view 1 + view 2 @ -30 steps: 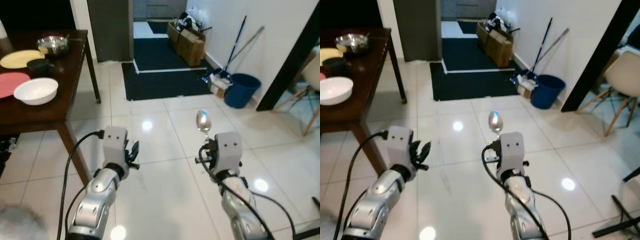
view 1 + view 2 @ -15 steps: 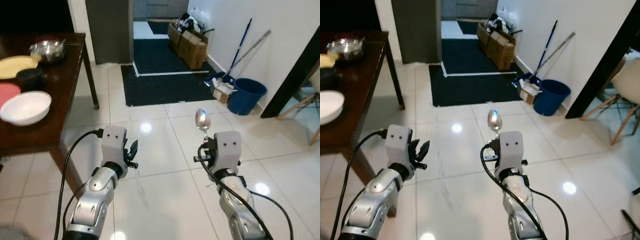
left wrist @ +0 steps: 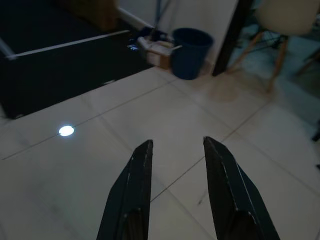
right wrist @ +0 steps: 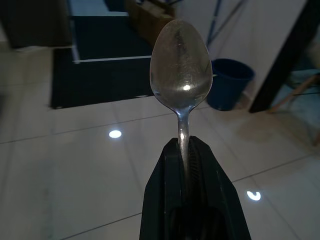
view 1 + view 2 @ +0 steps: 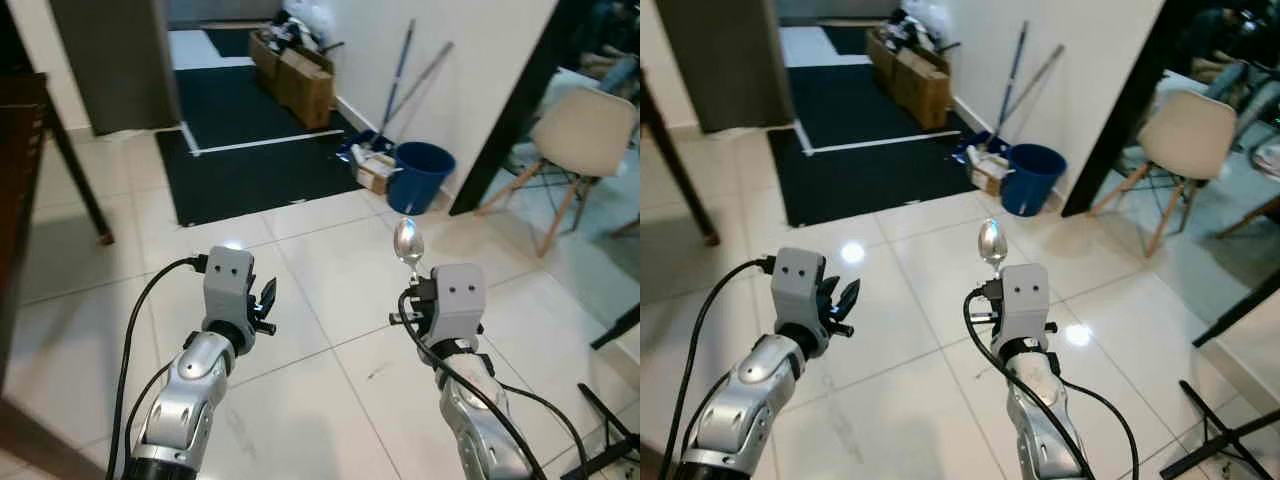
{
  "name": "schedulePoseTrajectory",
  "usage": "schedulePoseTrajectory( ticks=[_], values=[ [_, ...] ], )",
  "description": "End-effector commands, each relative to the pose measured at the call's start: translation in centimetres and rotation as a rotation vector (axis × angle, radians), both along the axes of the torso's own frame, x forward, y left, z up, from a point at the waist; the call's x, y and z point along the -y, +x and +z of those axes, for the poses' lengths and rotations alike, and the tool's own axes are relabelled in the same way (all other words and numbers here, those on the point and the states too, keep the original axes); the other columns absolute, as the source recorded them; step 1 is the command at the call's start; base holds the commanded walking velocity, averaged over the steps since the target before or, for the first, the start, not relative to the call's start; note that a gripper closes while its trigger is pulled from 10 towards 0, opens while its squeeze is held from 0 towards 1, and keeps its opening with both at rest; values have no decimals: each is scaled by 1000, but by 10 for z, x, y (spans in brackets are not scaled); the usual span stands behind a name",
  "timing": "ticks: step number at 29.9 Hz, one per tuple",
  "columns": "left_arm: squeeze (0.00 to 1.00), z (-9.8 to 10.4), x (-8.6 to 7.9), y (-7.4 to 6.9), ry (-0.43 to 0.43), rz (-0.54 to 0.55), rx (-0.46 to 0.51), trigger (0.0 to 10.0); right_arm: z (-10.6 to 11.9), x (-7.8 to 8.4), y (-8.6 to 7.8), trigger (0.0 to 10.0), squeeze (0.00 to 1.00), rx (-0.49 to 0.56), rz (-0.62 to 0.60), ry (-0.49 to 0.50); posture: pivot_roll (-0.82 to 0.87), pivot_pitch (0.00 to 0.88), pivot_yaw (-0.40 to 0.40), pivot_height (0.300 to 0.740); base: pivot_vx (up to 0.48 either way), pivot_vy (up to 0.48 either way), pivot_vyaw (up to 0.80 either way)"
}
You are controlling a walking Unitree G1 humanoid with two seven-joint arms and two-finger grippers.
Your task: Setting the table
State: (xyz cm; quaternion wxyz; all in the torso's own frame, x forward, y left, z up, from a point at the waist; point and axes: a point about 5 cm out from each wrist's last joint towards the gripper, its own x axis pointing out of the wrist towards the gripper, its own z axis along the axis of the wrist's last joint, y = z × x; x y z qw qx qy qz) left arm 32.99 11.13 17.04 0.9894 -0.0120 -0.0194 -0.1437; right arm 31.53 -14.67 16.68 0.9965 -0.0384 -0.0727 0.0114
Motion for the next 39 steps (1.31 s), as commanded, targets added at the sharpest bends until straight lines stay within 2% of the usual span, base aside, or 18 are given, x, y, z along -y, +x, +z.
schedulePoseTrajectory(
  ticks=[1, 39],
  values=[
    [0, -7, 4, -2, 6, -17, -24, 10000, -2, 4, -1, 10000, 0, -5, -13, -2, -13, 121, 19, 740, 480, 0, 0],
    [0, -5, 4, 0, 18, -27, -18, 10000, 0, -2, -1, 10000, 0, 17, 10, 14, -4, 118, 34, 740, 480, 0, 0]
  ],
)
